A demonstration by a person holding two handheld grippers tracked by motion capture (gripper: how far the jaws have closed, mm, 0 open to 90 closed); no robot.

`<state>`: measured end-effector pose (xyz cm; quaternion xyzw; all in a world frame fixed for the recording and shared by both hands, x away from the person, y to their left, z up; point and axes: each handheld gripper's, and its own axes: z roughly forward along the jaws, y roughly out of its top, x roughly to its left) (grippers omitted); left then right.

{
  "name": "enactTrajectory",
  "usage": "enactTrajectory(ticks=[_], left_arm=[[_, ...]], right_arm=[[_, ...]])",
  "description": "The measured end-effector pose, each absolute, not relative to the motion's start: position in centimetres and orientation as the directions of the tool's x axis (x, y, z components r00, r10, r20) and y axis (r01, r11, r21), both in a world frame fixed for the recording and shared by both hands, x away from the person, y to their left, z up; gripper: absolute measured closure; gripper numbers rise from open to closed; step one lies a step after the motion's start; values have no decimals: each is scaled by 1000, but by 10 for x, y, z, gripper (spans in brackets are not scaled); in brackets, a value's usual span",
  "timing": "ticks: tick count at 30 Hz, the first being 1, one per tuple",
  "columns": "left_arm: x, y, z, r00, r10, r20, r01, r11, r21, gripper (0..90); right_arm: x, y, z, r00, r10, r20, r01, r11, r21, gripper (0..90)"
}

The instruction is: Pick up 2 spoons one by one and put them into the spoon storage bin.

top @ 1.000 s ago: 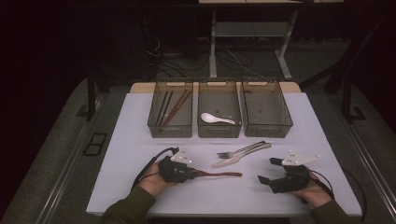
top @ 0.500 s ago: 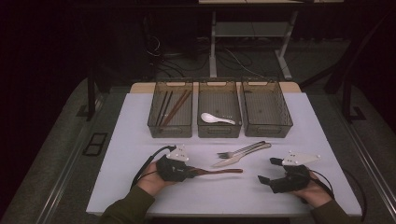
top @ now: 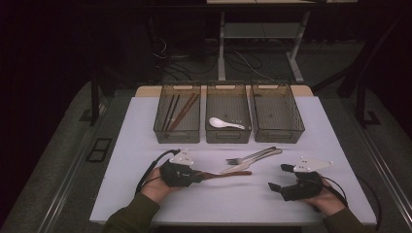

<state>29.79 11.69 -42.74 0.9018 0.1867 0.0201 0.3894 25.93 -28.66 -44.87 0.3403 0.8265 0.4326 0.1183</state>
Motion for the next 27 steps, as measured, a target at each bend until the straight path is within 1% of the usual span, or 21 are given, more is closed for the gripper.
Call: enactTrajectory(ticks=[17, 27], left_arm=[[304, 125, -421, 901, 417, -120, 365, -580, 728, 787], [311, 125, -414, 893, 433, -119, 371, -562, 739, 787]], right_arm=[[260, -286, -449, -741, 664, 98, 459, 395, 796, 143], [260, -286, -449, -742, 664, 97, 459, 396, 795, 143]])
